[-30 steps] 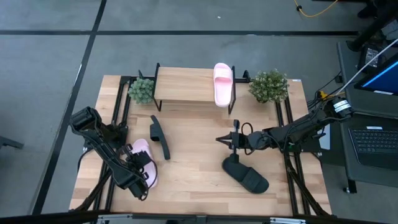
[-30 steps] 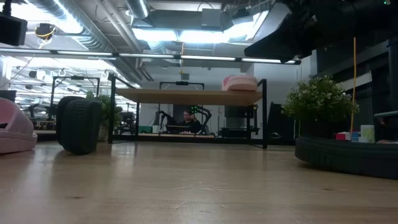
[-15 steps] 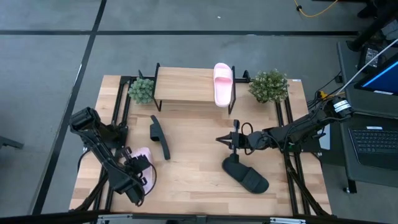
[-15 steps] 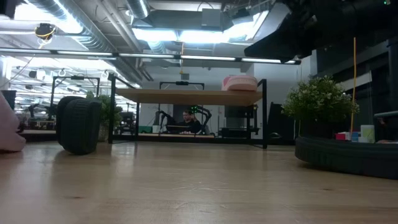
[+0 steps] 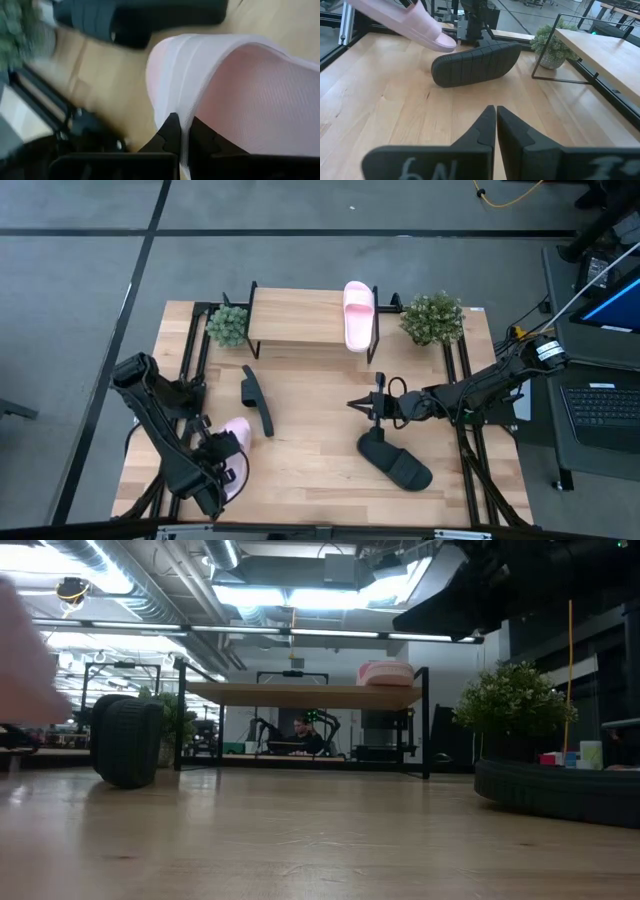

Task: Pick and place slides into the shelf
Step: Put the pink slipper on the shelf

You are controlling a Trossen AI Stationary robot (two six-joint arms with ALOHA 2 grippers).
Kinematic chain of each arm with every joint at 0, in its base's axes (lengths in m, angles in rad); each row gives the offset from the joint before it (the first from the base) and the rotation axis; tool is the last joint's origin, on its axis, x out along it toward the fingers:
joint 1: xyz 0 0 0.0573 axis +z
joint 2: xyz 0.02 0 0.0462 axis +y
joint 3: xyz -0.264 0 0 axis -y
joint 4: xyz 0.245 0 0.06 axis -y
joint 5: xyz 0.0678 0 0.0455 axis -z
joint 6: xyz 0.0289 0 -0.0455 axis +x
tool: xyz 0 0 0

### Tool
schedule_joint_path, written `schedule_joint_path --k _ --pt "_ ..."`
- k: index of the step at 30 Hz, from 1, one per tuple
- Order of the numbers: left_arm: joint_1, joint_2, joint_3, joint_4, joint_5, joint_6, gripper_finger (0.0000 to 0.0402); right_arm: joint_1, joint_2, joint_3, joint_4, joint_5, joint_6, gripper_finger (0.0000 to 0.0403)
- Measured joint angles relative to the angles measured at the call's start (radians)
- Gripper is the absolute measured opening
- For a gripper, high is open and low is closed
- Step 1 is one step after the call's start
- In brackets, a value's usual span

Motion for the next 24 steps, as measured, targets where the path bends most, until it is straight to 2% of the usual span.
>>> schedule_joint_path --k 11,24 --pt "0.034 -0.002 0.023 -0.002 -0.136 0.085 0.0002 0.000 0.000 0.000 0.000 0.000 0.000 0.0019" --pt "0.149 -0.002 0.023 -0.002 -0.448 0.321 0.0002 0.000 0.000 0.000 0.000 0.000 0.000 0.0019"
